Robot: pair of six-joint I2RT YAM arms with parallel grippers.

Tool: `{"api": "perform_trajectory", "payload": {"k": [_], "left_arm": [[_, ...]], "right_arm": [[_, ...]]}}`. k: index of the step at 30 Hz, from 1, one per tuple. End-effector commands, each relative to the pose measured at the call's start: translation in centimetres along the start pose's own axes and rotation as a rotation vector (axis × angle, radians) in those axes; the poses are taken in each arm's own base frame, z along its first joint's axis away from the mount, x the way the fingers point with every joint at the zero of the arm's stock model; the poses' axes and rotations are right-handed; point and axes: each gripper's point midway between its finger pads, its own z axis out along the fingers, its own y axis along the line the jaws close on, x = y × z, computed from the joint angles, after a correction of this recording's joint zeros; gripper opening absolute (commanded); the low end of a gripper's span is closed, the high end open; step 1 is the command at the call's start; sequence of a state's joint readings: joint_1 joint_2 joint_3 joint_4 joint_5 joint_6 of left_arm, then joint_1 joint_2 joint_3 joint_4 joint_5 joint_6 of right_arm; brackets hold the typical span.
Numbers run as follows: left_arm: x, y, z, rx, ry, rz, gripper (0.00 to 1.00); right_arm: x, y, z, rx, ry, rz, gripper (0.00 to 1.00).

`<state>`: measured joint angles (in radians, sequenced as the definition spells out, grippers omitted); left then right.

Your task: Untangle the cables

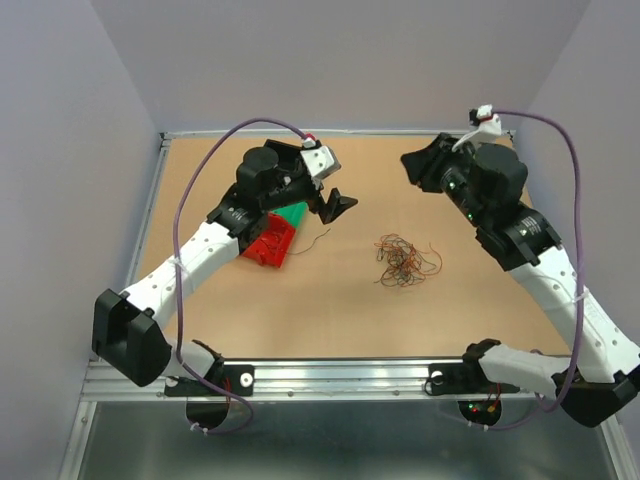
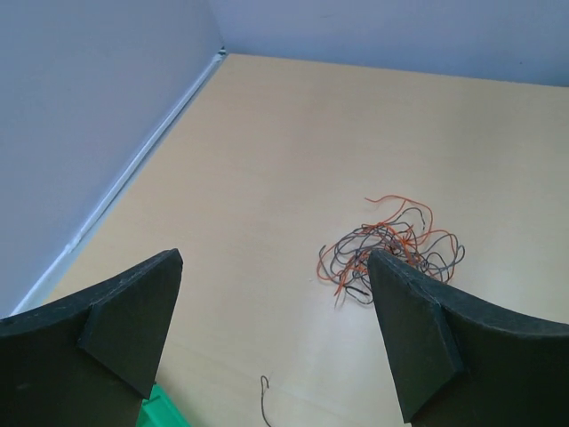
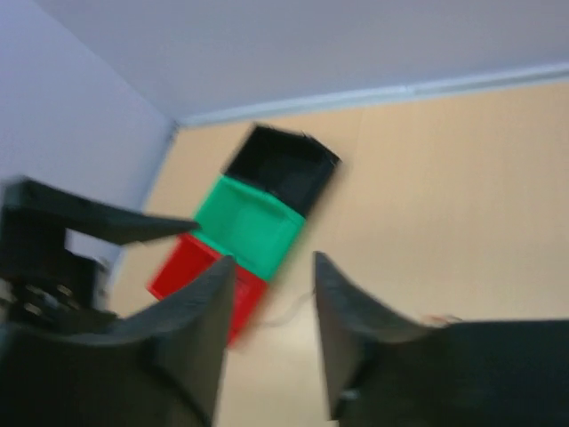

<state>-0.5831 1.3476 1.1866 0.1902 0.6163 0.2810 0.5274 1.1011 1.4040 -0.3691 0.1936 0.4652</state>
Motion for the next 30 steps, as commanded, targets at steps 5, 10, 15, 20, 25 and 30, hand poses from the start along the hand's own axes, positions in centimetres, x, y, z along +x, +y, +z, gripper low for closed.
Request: {"api": "perform_trajectory", "payload": {"k": [5, 10, 15, 20, 25, 30], "left_arm": [[3.2, -5.5, 2.2, 0.136, -0.037, 0.057, 0.99], [7.0, -10.1, 5.1, 0.165, 0.041, 0.031, 0.99], [10.3, -13.8, 7.6, 0.212, 0.104, -0.002, 0.99], [12.6, -14.8, 9.6, 0.186, 0.162, 0.033, 0.96], [15.1, -15.2, 10.7, 0.158, 0.222, 0.09, 0.88], [16.8, -15.1, 12.2, 0.155, 0.267, 0.106, 0.75]], "right_arm": [[9.4, -10.2, -2.8, 0.326, 0.09, -0.006, 0.9], [6.4, -11.8, -5.0, 0.418, -0.058, 0.034, 0.93], [5.2, -15.0, -6.3, 0.597, -0.154, -0.002, 0.93], [6.5, -16.2, -6.5, 0.603, -0.185, 0.001, 0.92], [7.4, -16.1, -6.7, 0.557, -0.183, -0.007, 0.89], [8.4, -15.8, -6.2, 0.513, -0.166, -0.003, 0.89]]}}
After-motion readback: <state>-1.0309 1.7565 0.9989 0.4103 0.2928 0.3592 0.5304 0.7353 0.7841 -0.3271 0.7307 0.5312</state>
